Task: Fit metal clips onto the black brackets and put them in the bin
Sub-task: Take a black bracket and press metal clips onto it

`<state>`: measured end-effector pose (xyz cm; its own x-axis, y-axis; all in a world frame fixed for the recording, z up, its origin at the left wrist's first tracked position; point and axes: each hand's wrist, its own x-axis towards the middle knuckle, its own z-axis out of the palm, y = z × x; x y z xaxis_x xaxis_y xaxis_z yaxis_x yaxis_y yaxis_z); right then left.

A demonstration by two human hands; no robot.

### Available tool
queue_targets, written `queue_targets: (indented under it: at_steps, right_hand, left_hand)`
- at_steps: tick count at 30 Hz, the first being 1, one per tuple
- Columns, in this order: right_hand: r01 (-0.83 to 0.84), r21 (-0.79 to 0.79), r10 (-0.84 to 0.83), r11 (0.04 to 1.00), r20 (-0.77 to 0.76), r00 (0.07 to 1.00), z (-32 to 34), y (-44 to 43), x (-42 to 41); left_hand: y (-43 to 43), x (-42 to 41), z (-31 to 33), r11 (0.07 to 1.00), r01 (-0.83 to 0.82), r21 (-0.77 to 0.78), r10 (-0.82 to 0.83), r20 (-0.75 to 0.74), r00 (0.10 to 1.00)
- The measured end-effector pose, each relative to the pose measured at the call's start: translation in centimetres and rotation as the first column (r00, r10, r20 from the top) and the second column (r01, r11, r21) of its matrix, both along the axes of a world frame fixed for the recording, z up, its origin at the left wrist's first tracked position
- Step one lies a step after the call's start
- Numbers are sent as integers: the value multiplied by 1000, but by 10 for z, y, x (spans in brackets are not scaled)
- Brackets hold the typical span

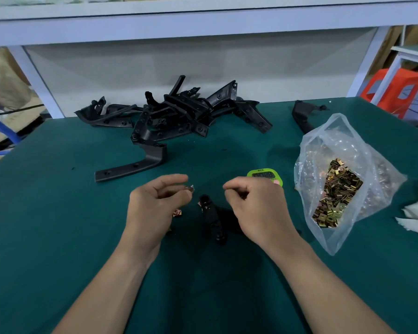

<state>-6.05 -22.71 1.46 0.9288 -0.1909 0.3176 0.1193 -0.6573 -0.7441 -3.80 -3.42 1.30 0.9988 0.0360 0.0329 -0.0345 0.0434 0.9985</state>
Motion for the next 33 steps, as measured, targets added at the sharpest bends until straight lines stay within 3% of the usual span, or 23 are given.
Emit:
queue_targets:
  at_steps: [4,8,11,16,24,33]
  right_hand:
    - [-16,-18,14,1000,-124,992,-4,-3,3]
    - [-9,-235,-33,972,-172,985,-3,-5,0]
    - [-28,-169,1,985,-158,987,6,-6,-3]
    - [-299,-338,170,893,-361,917,15,1,-10]
    - [-315,-427,153,847,-371,916,13,4,-14]
    - [-206,-220,152,953,-238,959,12,-1,-12]
  left_hand:
    - [0,-1,0,999,5,42,-5,0,1000]
    - [-4,-1,0,998,-1,69,-2,33,999]
    - [-7,-2,-1,992,-30,119,26,32,999]
    - [-5,-2,1,1000,16,-24,-18,-80,997]
    - [0,-2,3,991,41,-127,-53,-95,994]
    - [-3,-2,1,982,92,-164,-118,-162,980]
